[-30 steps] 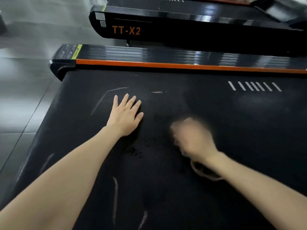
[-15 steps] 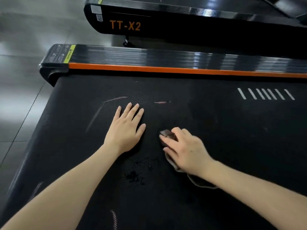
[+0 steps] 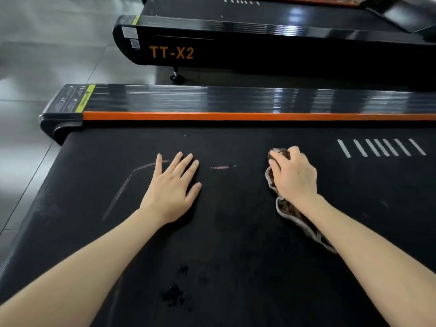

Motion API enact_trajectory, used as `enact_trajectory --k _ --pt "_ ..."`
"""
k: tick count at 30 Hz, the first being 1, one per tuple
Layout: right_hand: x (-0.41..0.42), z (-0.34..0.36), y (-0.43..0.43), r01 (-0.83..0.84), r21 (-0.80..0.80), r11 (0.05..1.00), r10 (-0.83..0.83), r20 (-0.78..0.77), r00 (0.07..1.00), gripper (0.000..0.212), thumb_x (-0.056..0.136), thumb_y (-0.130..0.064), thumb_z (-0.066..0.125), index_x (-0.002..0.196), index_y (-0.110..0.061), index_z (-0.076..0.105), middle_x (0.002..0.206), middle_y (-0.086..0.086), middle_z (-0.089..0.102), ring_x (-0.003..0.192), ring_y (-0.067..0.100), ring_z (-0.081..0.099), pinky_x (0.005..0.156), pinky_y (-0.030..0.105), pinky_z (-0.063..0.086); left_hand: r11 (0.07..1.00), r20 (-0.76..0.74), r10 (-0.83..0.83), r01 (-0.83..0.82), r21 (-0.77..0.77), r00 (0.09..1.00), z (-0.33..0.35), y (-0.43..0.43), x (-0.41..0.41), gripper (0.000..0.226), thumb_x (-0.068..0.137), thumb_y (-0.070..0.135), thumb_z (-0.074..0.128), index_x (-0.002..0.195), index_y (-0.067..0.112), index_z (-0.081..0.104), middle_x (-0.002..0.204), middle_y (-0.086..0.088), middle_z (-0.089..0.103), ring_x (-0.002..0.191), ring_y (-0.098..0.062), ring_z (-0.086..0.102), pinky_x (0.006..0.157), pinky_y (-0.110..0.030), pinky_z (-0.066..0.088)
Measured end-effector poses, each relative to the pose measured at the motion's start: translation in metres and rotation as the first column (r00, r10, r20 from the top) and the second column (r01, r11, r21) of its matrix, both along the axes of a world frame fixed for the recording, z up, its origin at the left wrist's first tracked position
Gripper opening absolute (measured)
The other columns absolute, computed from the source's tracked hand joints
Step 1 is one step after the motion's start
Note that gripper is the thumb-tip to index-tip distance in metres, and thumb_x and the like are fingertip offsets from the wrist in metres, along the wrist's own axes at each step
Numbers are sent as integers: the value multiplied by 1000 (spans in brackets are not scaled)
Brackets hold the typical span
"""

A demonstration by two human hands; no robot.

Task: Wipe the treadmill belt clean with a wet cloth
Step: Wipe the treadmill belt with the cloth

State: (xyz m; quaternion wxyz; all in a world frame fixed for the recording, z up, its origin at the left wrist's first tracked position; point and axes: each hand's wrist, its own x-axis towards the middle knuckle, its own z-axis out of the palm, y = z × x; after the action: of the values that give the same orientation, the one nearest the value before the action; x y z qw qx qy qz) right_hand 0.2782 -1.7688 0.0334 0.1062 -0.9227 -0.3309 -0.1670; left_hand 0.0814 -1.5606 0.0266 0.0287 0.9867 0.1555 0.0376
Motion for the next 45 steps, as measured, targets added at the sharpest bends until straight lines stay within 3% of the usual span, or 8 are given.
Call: enact_trajectory --k 6,13,17,20,23,29,37,45 --pt "23 9 44 74 -55 996 -79 -101 992 46 99 -39 39 141 -19 41 123 14 48 105 33 49 74 38 41 997 72 -18 23 -71 997 -4 3 2 75 87 56 5 149 19 26 156 0 22 146 -19 6 116 -49 -6" --pt "-83 6 6 -580 -8 814 578 -73 813 42 91 -39 43 117 -12 63 100 5 58 79 22 53 58 32 46 998 92 -20 25 -49 996 -4 2 -1 71 90 54 9 147 18 30 155 -2 26 146 -21 12 115 -55 -3" --pt "6 5 17 -110 -13 994 111 31 993 34 94 -35 42 111 -14 64 101 14 57 87 37 56 66 43 50 998 99 -15 21 -61 995 -6 3 -2 71 90 54 10 147 17 32 154 -2 28 145 -21 13 115 -54 -3" --pt "53 11 40 282 -47 958 -285 -81 955 38 100 -33 39 124 -8 55 118 17 51 106 36 49 82 45 43 997 104 -17 25 -75 994 -6 3 0 71 90 53 11 146 17 34 153 -3 30 145 -21 15 116 -54 -1" --pt "35 15 67 212 25 977 -208 -111 972 37 97 -34 45 123 -9 53 118 16 54 106 34 51 83 43 44 996 108 -20 29 -88 994 -5 3 1 71 89 54 10 146 18 33 154 -2 28 146 -21 13 116 -53 -2" --pt "-13 3 51 -368 65 928 371 -59 927 35 88 -29 61 115 -7 61 106 12 63 91 31 57 77 43 50 995 112 -23 34 -93 993 -5 4 -1 70 90 55 11 147 20 32 154 -1 27 146 -19 11 116 -54 -3" --pt "48 13 82 349 60 935 -342 -109 933 39 98 -37 46 116 -4 56 118 17 55 108 34 51 86 42 43 996 107 -24 32 -78 994 -7 3 1 67 91 52 16 144 18 38 151 -3 34 144 -24 19 115 -58 3" --pt "-53 3 99 -397 165 903 416 -105 903 40 93 -34 47 117 -5 64 105 14 58 88 29 53 75 45 50 998 80 -22 27 -57 997 -3 2 1 70 89 52 12 145 18 35 153 -3 30 145 -24 16 114 -57 0"
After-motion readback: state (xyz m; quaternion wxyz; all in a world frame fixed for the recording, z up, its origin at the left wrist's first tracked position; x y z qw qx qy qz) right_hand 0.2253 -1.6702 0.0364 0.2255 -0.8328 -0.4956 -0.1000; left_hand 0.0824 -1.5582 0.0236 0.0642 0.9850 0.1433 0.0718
